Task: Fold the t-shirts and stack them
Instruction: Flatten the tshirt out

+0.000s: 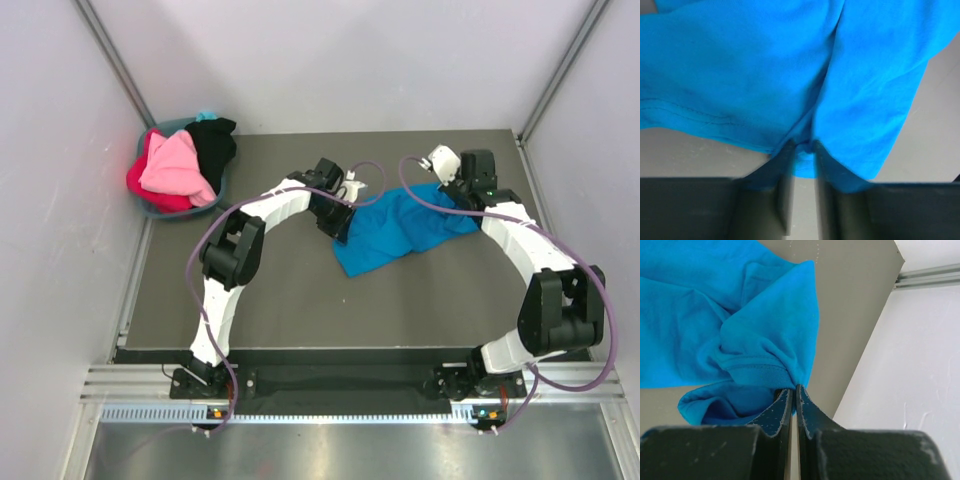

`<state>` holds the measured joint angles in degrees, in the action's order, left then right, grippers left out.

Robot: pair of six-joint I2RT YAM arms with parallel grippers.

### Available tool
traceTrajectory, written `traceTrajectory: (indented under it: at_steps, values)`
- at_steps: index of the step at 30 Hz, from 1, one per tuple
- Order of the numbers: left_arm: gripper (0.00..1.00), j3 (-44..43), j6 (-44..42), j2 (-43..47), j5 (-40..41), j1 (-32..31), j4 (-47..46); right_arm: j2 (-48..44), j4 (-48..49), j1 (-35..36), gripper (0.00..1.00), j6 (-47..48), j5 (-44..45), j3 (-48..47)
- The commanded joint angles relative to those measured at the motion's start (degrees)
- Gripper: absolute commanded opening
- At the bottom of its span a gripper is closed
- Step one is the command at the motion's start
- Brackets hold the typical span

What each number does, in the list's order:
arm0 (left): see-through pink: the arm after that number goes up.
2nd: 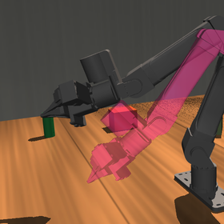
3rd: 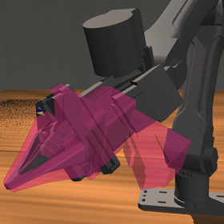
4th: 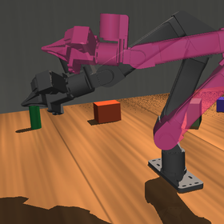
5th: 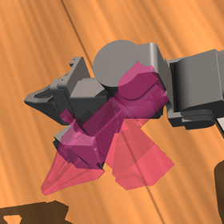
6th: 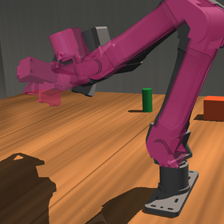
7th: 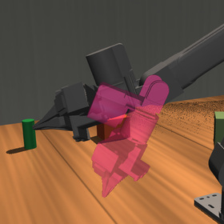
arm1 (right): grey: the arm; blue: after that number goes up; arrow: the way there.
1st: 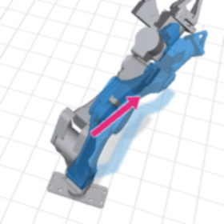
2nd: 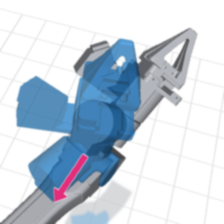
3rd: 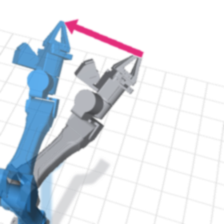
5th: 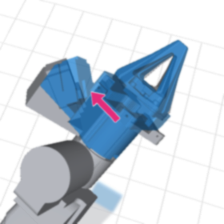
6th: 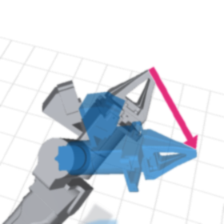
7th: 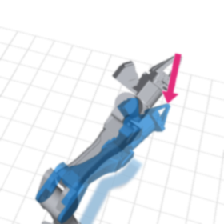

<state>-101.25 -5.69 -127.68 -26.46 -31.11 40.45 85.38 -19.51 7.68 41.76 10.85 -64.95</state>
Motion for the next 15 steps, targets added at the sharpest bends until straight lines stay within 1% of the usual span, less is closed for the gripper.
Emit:
traceTrajectory:
  at_steps: [1, 2, 3, 4, 9, 14, 15]
  values:
    - [0.23, -0.79, -1.69, 1.20, -0.35, -0.18, 1.39, -0.13, 1.05, -0.74, 0.00, -1.24, -0.39, -3.17]
    - [0.10, -0.79, -1.78, 1.46, -0.96, -0.18, 1.65, -0.13, 0.96, -0.74, 0.00, -1.24, -0.39, -3.17]
    - [0.02, -0.79, -2.13, 1.81, -1.05, -0.18, 1.91, -0.04, 1.05, -0.74, 0.00, -1.33, -0.48, -3.17]
    - [0.00, -0.79, -2.04, 2.34, -1.05, -0.18, 2.00, 0.04, 1.14, -0.74, 0.00, -1.41, -0.39, -3.17]
    - [0.00, -1.49, -4.67, 8.05, 0.70, -0.09, 2.62, 1.10, 1.75, -0.74, 0.00, -2.47, -0.48, -4.39]
    - [0.00, -10.79, -11.42, 14.99, 0.53, 0.53, 7.01, 5.75, 2.37, -1.00, 0.00, -5.28, -0.39, -9.92]
    - [0.00, -14.38, -12.49, 15.70, 0.01, 0.53, 7.88, 6.89, 2.54, -1.09, 0.00, -5.81, -0.39, -13.15]
